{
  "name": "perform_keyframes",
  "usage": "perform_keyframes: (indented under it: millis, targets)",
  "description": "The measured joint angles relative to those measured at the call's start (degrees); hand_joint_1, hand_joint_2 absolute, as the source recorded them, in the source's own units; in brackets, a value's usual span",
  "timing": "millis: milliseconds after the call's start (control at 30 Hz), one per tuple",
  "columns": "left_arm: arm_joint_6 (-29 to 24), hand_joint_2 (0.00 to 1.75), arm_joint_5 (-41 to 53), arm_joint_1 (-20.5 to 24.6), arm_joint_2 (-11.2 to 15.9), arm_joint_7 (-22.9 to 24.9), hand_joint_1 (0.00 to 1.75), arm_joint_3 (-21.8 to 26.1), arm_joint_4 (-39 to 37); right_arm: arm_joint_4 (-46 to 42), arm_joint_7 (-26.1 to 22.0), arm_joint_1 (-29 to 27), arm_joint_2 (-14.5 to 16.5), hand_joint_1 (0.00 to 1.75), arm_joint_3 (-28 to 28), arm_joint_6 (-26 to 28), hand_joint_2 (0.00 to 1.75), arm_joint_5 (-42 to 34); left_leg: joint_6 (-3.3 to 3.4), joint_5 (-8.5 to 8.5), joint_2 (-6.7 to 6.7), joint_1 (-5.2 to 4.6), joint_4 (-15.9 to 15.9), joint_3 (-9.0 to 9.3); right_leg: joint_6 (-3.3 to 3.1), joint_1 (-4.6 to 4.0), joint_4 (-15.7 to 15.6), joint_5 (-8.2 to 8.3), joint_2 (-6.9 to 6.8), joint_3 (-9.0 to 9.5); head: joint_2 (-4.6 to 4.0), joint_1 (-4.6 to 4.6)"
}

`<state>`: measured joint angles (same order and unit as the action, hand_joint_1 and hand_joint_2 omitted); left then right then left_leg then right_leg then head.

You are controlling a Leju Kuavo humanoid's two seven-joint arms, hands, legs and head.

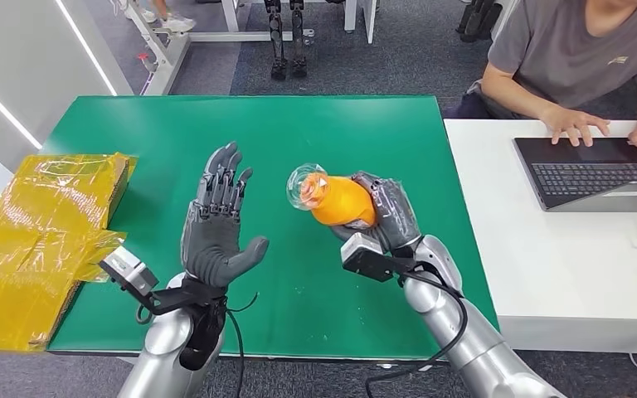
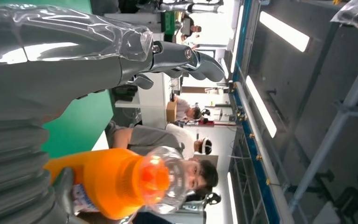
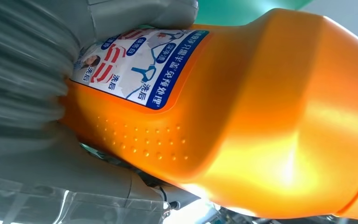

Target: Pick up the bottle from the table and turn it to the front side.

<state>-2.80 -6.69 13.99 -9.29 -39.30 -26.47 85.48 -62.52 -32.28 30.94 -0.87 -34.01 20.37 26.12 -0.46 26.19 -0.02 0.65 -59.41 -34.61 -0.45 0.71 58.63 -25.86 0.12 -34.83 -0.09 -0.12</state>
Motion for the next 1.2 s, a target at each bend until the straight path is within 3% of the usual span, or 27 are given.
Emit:
perform_keyframes:
  millis: [633, 1200]
  targets:
    - [1.8, 1.75, -1.0, 3.3, -0.9, 1.3, 0.0, 0.0, -4.2, 0.0, 1.6, 2.6, 3.0, 1.75, 0.2, -3.1, 1.75, 0.8, 0.0, 0.01, -0.01, 0.0, 0.0, -0.03, 0.0, 0.0, 0.0, 0.0, 0.0, -0.03, 0.0, 0.0]
    - [2.4, 1.75, -2.0, 5.2, -1.3, 1.3, 0.0, 0.0, -6.7, 5.8, -0.4, 7.2, 7.4, 1.75, -2.3, -13.2, 1.75, 0.4, 0.0, 0.0, 0.0, 0.0, 0.0, -0.04, 0.0, 0.0, 0.0, 0.0, 0.0, -0.04, 0.0, 0.01]
